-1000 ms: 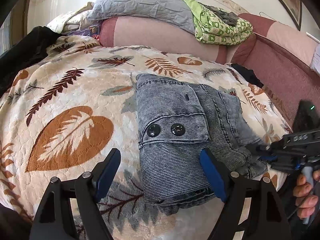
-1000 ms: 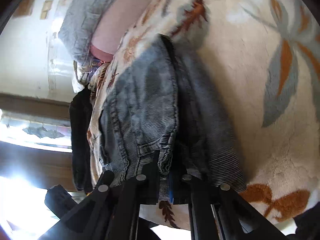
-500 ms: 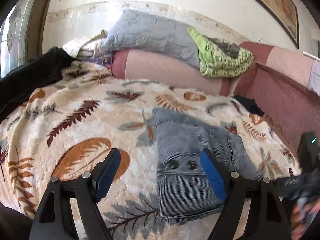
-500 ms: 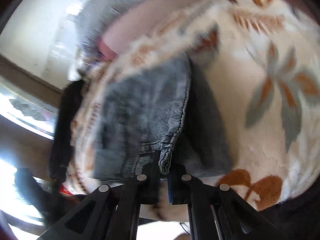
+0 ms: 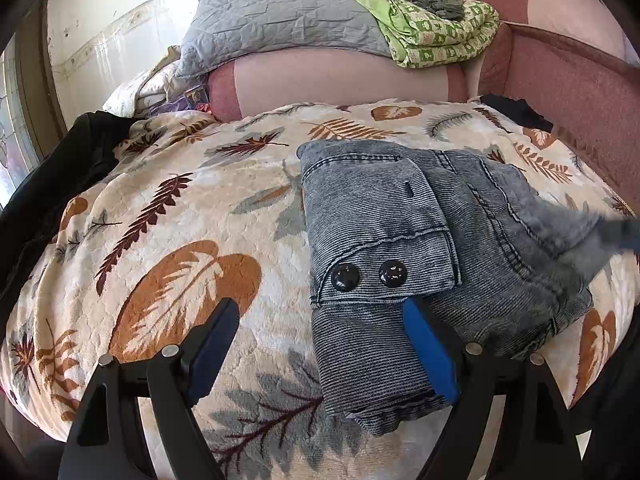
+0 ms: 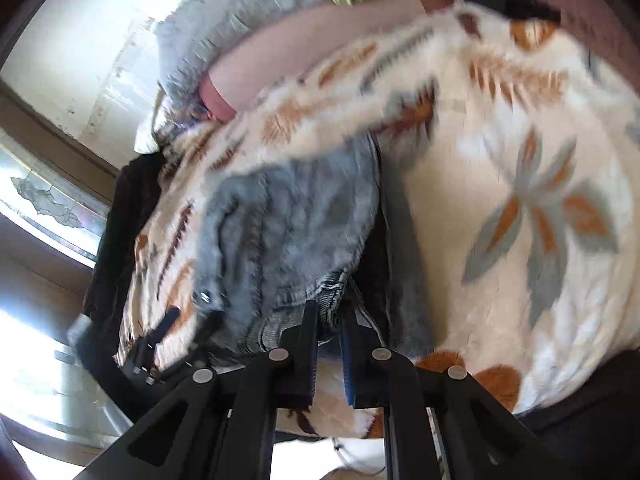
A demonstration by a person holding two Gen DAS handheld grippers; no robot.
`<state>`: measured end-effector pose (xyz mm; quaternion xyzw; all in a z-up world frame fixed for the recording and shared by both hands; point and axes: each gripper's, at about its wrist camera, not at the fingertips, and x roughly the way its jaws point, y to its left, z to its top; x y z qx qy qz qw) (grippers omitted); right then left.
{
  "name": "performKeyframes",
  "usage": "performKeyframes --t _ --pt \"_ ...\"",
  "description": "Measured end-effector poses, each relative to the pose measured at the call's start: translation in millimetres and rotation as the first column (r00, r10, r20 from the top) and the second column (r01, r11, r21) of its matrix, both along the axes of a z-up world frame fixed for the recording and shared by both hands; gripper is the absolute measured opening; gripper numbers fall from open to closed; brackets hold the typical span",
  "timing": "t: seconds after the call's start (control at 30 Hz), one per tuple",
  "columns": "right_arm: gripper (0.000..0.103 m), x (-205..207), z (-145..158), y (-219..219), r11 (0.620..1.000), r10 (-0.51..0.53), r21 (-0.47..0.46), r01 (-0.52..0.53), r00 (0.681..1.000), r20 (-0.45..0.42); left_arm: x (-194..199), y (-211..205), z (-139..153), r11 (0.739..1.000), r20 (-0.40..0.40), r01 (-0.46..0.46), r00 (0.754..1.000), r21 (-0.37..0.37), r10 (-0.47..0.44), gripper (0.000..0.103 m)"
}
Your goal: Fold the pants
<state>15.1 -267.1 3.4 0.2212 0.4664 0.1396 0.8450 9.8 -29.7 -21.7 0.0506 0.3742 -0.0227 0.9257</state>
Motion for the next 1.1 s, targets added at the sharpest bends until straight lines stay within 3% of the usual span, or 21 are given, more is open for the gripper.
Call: performKeyframes --t 0.07,0.2,0.43,0.57,0.67,0.7,0.77,0.8,0.83,0.9,1.0,1.1 --pt "0.012 4.4 14.3 9.7 1.0 0.017 -0.001 -0.017 0.999 0.051 -0.4 -0.7 -0.3 1.0 0.002 -0.001 1.0 0.005 0.001 0.085" --pt "0.012 16.1 15.5 24.6 0.999 0.02 -0.034 -0.018 0.999 0.049 0.1 0.8 -2.1 1.0 0.003 0.002 1.0 -0.003 -0.002 0.085" --pt "0.012 5.4 26.4 1.0 0.995 -0.068 -0.073 0.074 0.994 0.09 1.6 1.1 -2.3 1.0 -0.003 -0.001 1.0 -0.015 0.001 0.085" --pt "0.012 5.4 44.0 2.9 0.999 -0.045 0.009 0.044 0.988 0.148 2.3 2.6 -3.1 1.0 -0.005 -0.002 1.0 -0.025 0.002 0.085" --pt "0.019 19.8 20.0 20.0 0.995 0.025 0.097 -0.033 0.996 0.085 2.2 3.2 -3.5 1.0 -0.004 -0.002 1.0 -0.027 0.002 0.085" --pt "0.023 26.2 1.8 24.8 0.991 0.047 0.121 -0.051 0.998 0.035 1.9 3.5 -3.7 1.0 -0.002 -0.002 1.0 -0.028 0.001 0.085" --pt "0.025 36.9 -50.2 30.8 0.997 0.053 0.067 -0.046 0.993 -0.108 2.3 3.5 -3.3 1.0 -0.004 -0.001 1.0 -0.031 0.001 0.085" --pt "0.026 35.7 -76.0 28.5 0.993 0.068 0.1 -0.055 0.989 -0.133 2.6 3.7 -2.9 0.999 -0.008 0.005 1.0 -0.042 -0.005 0.085" --pt "0.02 30.6 -77.9 20.6 0.991 0.06 0.126 -0.049 0.995 -0.079 2.4 4.5 -2.6 0.999 -0.014 0.005 1.0 -0.054 -0.006 0.084" --pt "0.02 29.1 -74.7 15.7 0.989 0.071 0.137 -0.056 0.992 -0.104 1.3 9.8 2.1 0.994 -0.02 0.005 1.0 -0.109 -0.008 0.084" --pt "0.02 28.4 -71.7 19.3 0.992 0.101 0.082 -0.093 0.99 -0.094 1.7 20.1 14.6 0.978 -0.005 -0.013 1.0 -0.206 0.013 0.084" --pt "0.02 24.4 -72.9 20.0 0.993 0.095 0.071 -0.089 0.992 -0.08 2.1 27.4 22.7 0.973 0.03 -0.052 0.998 -0.225 0.06 0.084"
